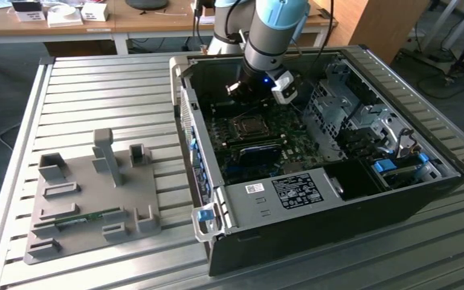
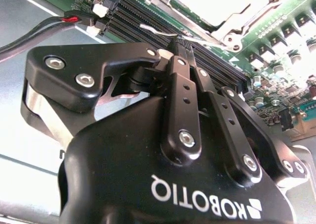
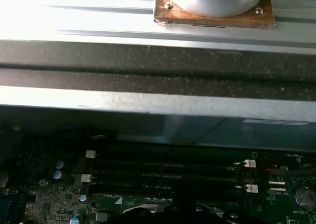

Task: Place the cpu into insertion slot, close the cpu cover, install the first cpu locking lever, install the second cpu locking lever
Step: 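Install the first cpu locking lever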

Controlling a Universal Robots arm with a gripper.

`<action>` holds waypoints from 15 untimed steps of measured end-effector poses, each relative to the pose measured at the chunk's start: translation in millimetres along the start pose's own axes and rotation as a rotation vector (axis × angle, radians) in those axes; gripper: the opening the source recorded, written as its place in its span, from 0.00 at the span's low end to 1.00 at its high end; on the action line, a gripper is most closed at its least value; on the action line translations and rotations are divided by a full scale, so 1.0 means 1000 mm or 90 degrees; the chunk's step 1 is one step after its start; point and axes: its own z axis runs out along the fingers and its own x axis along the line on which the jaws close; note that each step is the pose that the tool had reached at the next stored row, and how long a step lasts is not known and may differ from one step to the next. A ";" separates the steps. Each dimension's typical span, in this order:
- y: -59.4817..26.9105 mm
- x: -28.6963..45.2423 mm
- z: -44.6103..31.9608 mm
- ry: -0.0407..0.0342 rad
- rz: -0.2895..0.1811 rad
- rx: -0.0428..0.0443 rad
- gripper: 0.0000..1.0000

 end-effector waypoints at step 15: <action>-0.0010 -0.0046 0.0017 -0.0001 0.000 -0.0001 0.11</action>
